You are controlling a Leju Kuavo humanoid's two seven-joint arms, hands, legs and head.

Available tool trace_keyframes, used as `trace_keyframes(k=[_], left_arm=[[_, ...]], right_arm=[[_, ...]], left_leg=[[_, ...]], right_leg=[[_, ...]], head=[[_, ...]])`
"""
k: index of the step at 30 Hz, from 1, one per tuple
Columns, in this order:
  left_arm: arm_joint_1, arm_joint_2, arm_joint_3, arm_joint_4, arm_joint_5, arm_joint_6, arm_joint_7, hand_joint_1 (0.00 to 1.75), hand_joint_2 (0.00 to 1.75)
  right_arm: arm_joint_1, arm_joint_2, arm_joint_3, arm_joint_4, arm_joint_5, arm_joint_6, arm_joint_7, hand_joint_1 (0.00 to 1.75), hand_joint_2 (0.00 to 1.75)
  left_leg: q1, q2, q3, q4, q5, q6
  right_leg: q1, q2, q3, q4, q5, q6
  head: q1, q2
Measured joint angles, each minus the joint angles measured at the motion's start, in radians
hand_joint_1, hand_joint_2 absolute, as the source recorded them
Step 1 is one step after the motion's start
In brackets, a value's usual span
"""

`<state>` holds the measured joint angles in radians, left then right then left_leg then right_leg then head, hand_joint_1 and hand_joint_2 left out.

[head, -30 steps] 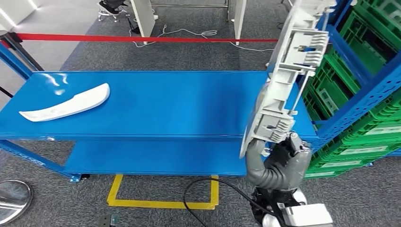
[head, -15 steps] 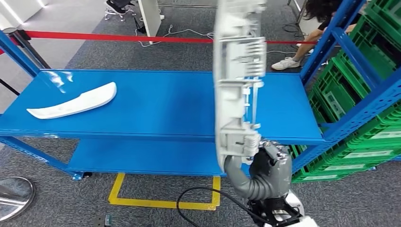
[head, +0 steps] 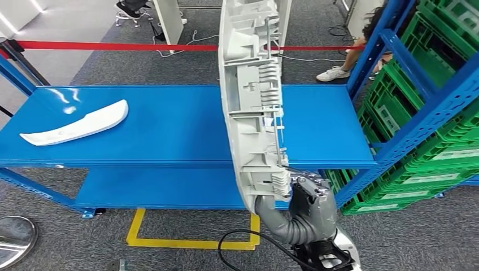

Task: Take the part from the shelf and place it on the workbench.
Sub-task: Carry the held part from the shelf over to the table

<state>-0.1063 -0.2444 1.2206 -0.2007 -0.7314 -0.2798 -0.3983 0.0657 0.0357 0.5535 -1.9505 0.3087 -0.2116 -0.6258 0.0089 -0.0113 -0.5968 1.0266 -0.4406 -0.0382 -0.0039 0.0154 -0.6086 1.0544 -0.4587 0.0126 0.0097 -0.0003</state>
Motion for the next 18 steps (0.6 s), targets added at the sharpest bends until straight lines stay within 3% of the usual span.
trace_keyframes(k=[4,6,8,9,10,11,13,14,15,18], left_arm=[[0.005,0.002,0.01,0.0,0.0,0.0,-0.004,0.0,1.75],[0.004,0.002,0.011,0.0,-0.002,0.0,-0.006,0.0,1.75],[0.004,0.003,0.012,0.0,-0.007,0.0,-0.006,0.0,1.75],[0.005,0.004,0.012,0.0,-0.009,0.001,-0.005,0.0,1.75],[0.006,0.004,0.012,0.0,-0.011,0.001,-0.004,0.0,1.75],[0.006,0.005,0.012,0.0,-0.011,0.002,-0.004,0.0,1.75],[0.006,0.005,0.012,0.0,-0.012,0.004,-0.002,0.0,1.75],[0.006,0.005,0.012,0.0,-0.012,0.006,0.001,0.0,1.75],[0.006,0.006,0.012,0.0,-0.012,0.008,0.005,0.0,1.75],[0.006,0.007,0.011,0.0,-0.014,0.02,0.022,0.0,1.75]], right_arm=[[0.009,-0.003,0.0,0.0,-0.003,-0.006,-0.002,1.75,1.75],[0.01,-0.004,0.0,0.0,-0.005,-0.008,-0.002,1.75,1.75],[0.01,-0.005,0.0,0.0,-0.01,-0.008,-0.002,1.75,1.75],[0.011,-0.005,0.0,0.0,-0.012,-0.008,-0.002,1.75,1.75],[0.011,-0.006,0.0,0.0,-0.014,-0.007,-0.002,1.75,1.75],[0.011,-0.006,0.0,0.0,-0.015,-0.007,-0.002,1.75,1.75],[0.011,-0.006,0.0,0.0,-0.017,-0.006,-0.002,1.75,1.75],[0.009,-0.006,0.0,0.0,-0.019,-0.004,-0.002,1.75,1.75],[0.009,-0.007,0.0,0.0,-0.02,-0.002,-0.002,1.75,1.75],[0.009,-0.007,0.0,0.0,-0.022,0.005,0.0,1.75,1.75]], left_leg=[[0.001,-0.001,0.004,-0.018,-0.001,0.019],[0.004,-0.001,0.005,-0.021,0.001,0.028],[0.002,0.0,0.006,-0.021,0.0,0.032],[0.002,0.0,0.007,-0.021,0.0,0.032],[0.001,0.0,0.008,-0.021,-0.001,0.033],[0.001,0.0,0.01,-0.021,-0.002,0.032],[0.0,-0.002,0.016,-0.02,-0.006,0.028],[-0.002,-0.003,0.016,-0.018,-0.007,0.023],[-0.004,-0.004,0.016,-0.017,-0.006,0.017],[-0.003,-0.003,0.014,-0.019,-0.001,0.001]], right_leg=[[-0.001,-0.003,-0.006,0.006,-0.008,0.022],[-0.002,-0.006,-0.043,0.085,-0.055,0.03],[-0.003,-0.007,-0.104,0.213,-0.11,0.034],[-0.003,-0.007,-0.125,0.255,-0.12,0.034],[-0.003,-0.007,-0.13,0.263,-0.111,0.034],[-0.003,-0.007,-0.116,0.233,-0.086,0.033],[-0.004,-0.008,-0.05,0.105,-0.024,0.031],[-0.005,-0.008,-0.022,0.05,-0.006,0.029],[-0.005,-0.007,-0.005,0.015,0.003,0.025],[-0.002,-0.003,-0.003,0.002,0.008,0.008]], head=[[0.004,0.0],[0.009,0.0],[0.013,0.0],[0.013,0.0],[0.013,0.0],[0.013,0.0],[0.014,0.0],[0.014,0.0],[0.013,0.0],[0.009,0.0]])
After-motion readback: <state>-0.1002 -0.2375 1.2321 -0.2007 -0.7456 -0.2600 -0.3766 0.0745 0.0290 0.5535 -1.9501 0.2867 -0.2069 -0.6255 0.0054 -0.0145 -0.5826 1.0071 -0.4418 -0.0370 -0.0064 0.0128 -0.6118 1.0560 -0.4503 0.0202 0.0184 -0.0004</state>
